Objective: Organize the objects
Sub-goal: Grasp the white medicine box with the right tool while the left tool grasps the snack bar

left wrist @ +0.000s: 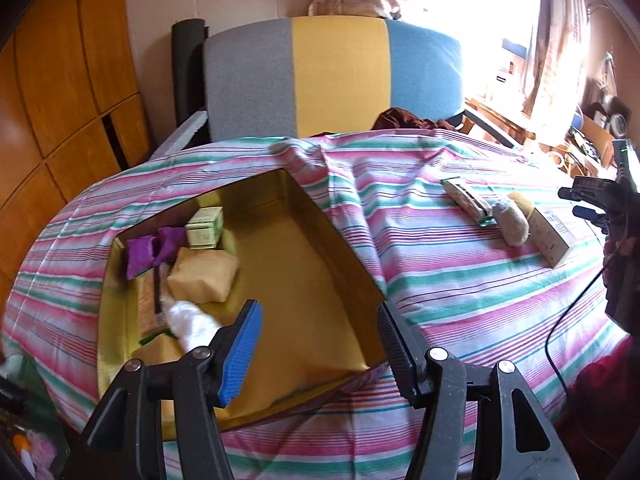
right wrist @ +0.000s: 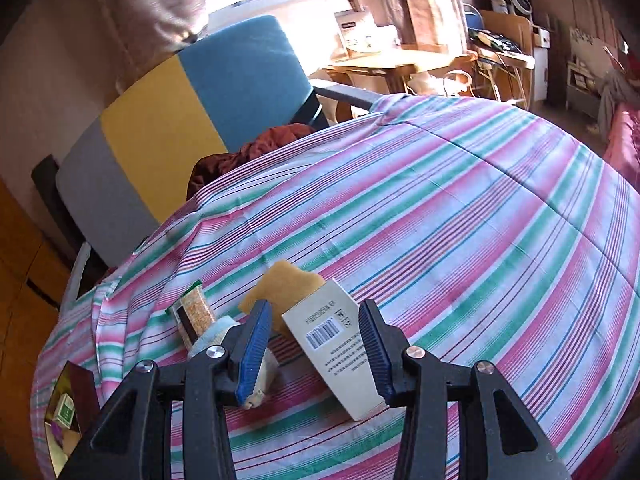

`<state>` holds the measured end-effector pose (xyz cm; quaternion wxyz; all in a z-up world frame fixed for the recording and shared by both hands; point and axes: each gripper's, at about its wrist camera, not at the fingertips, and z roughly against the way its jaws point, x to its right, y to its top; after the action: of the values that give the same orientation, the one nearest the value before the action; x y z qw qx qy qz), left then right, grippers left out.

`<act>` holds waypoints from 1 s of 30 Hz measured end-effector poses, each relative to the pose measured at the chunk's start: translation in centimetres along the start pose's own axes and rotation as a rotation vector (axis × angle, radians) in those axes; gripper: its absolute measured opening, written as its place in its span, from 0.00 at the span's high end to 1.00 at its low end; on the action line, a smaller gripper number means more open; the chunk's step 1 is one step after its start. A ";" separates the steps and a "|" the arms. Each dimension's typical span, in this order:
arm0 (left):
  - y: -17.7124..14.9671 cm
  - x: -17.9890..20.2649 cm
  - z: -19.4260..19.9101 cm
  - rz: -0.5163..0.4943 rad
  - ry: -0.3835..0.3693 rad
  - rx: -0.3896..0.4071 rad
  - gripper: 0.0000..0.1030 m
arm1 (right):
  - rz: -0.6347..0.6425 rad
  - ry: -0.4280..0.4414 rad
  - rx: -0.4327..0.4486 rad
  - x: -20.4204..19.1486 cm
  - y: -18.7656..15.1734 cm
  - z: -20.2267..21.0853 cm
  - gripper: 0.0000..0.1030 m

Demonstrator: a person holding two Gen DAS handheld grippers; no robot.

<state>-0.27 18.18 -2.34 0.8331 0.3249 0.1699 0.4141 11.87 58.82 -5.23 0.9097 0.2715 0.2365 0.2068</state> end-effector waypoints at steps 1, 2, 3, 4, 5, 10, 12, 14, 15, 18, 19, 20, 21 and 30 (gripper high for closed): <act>0.2 0.6 -0.3 -0.010 -0.013 -0.003 0.41 | -0.024 0.005 -0.019 0.4 0.0 -0.3 0.56; 0.4 1.2 -0.5 -0.021 -0.022 -0.007 0.41 | -0.048 0.014 -0.036 0.8 0.0 -0.5 0.56; 0.7 1.8 -0.8 -0.031 -0.035 -0.009 0.41 | -0.064 0.018 -0.046 1.1 0.0 -0.6 0.56; 0.9 2.4 -1.1 -0.040 -0.049 -0.013 0.41 | -0.072 0.015 -0.050 1.3 0.0 -0.6 0.56; 1.3 3.0 -1.5 -0.043 -0.066 -0.022 0.41 | -0.080 0.017 -0.048 1.5 0.0 -0.6 0.56; 2.8 5.3 -4.0 -0.026 -0.136 -0.071 0.41 | -0.138 0.035 -0.029 2.5 0.1 0.1 0.56; 3.4 6.4 -5.3 -0.026 -0.149 -0.092 0.41 | -0.157 0.045 -0.036 2.9 0.1 0.1 0.56; 3.9 7.4 -6.6 -0.032 -0.152 -0.109 0.41 | -0.165 0.056 -0.039 3.0 0.1 0.1 0.56; 4.2 7.9 -7.2 -0.034 -0.152 -0.114 0.42 | -0.166 0.061 -0.039 2.9 0.2 0.1 0.56; 5.2 9.3 -9.2 -0.037 -0.157 -0.131 0.42 | -0.165 0.080 -0.040 2.8 0.2 0.2 0.56; 5.6 9.7 -9.8 -0.035 -0.160 -0.136 0.42 | -0.166 0.086 -0.042 2.8 0.2 0.2 0.56; 5.9 9.9 -10.4 -0.035 -0.160 -0.142 0.42 | -0.166 0.092 -0.045 2.8 0.2 0.2 0.56; 6.3 10.3 -11.0 -0.035 -0.158 -0.152 0.42 | -0.166 0.100 -0.048 2.7 0.2 0.2 0.56; 11.2 14.7 -17.6 -0.013 -0.186 -0.237 0.43 | -0.168 0.156 -0.065 2.2 0.1 0.2 0.55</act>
<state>-7.72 42.00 -7.79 0.8804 0.2600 0.0438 0.3941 13.73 59.90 -5.70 0.9110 0.2041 0.3219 0.1578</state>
